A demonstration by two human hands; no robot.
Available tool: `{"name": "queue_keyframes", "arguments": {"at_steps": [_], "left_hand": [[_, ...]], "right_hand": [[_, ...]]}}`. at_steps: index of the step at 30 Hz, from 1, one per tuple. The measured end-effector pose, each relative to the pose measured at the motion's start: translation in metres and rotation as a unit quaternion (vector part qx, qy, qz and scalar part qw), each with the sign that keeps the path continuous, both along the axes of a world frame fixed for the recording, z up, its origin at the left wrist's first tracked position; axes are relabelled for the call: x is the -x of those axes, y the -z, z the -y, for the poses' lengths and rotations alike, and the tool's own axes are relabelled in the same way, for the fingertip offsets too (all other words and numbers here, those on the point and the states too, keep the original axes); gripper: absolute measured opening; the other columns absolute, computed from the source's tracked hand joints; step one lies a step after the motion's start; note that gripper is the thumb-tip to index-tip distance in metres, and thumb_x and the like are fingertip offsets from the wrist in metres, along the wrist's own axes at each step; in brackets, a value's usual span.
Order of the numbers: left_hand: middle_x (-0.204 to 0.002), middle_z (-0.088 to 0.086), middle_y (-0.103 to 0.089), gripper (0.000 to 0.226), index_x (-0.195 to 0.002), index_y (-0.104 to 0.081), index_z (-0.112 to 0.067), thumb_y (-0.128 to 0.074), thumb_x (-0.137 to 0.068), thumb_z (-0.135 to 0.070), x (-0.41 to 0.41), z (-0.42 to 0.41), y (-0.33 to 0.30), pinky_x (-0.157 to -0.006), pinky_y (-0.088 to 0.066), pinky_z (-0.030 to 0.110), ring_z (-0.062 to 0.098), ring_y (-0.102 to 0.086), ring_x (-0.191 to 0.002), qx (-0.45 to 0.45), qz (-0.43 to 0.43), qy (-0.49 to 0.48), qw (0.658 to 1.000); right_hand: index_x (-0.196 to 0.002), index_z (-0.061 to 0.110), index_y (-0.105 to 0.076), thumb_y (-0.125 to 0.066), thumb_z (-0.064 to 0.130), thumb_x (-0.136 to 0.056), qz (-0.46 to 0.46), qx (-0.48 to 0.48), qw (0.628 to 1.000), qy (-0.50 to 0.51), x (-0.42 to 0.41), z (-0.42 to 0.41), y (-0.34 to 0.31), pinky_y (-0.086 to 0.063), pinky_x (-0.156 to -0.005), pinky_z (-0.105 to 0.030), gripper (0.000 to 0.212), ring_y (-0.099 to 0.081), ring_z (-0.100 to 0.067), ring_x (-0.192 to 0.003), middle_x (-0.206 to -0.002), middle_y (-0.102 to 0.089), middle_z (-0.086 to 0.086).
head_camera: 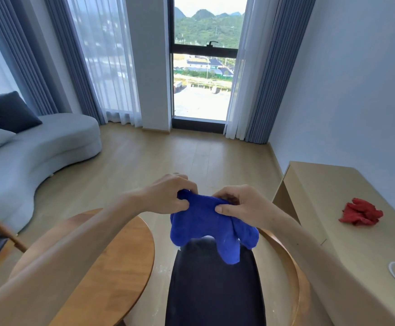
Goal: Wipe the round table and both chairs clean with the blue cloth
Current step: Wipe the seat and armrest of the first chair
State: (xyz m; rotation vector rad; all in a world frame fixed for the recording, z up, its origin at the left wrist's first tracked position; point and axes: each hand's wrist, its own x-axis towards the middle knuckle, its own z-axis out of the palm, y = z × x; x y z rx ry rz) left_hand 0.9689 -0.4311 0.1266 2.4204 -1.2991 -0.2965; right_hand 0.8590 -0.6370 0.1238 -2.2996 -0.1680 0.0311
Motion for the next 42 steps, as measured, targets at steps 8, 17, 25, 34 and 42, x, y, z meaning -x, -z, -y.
{"name": "queue_keyframes", "arguments": {"at_steps": [8,17,25,34,42], "left_hand": [[-0.077,-0.014,-0.044,0.021,-0.082,-0.063,-0.026,-0.048,-0.075,-0.013,0.002,0.006,-0.004,-0.065,-0.028,0.017,0.0,-0.042,-0.077,-0.012,-0.014,-0.006,1.0],[-0.084,-0.011,-0.056,0.014,-0.054,-0.053,-0.015,-0.04,-0.057,-0.01,0.003,-0.001,-0.02,-0.081,-0.051,0.039,0.008,-0.059,-0.1,0.082,-0.063,-0.016,0.995],[-0.083,-0.016,-0.053,0.005,-0.052,-0.048,-0.018,-0.048,-0.058,-0.016,0.011,-0.001,-0.033,-0.084,-0.049,0.049,0.017,-0.06,-0.104,0.075,-0.102,-0.002,0.992],[-0.084,-0.009,-0.052,0.013,-0.054,-0.041,-0.011,-0.053,-0.059,-0.014,0.016,-0.006,-0.035,-0.082,-0.05,0.044,0.009,-0.059,-0.101,0.054,-0.079,0.003,0.995],[-0.074,-0.007,-0.057,0.027,-0.047,-0.031,-0.016,-0.051,-0.059,-0.002,0.025,-0.005,-0.038,-0.085,-0.05,0.034,0.008,-0.061,-0.107,0.098,-0.123,0.06,0.986]], "right_hand": [[-0.106,0.01,-0.069,-0.06,0.002,-0.079,-0.042,0.113,0.992,0.02,-0.003,-0.001,0.007,-0.052,-0.086,-0.039,0.029,-0.062,-0.02,-0.091,-0.097,-0.069,-0.004],[-0.088,0.03,-0.059,-0.052,0.011,-0.078,-0.079,0.065,0.995,0.023,0.008,-0.003,0.035,-0.053,-0.084,-0.043,0.023,-0.061,-0.019,-0.09,-0.093,-0.067,0.002],[-0.108,0.021,-0.054,-0.041,0.013,-0.097,-0.023,0.01,0.998,0.055,0.012,-0.013,0.05,-0.04,-0.069,-0.013,0.019,-0.057,-0.006,-0.088,-0.101,-0.064,0.005],[-0.117,0.017,-0.057,-0.063,0.014,-0.09,-0.017,-0.064,0.998,0.012,0.017,-0.007,0.05,-0.055,-0.086,-0.039,0.029,-0.063,-0.016,-0.098,-0.111,-0.066,0.002],[-0.086,0.022,-0.07,-0.071,0.019,-0.077,0.071,-0.062,0.996,-0.004,0.004,-0.003,0.053,-0.038,-0.106,-0.035,0.01,-0.035,-0.009,-0.131,-0.142,-0.037,0.015]]}}
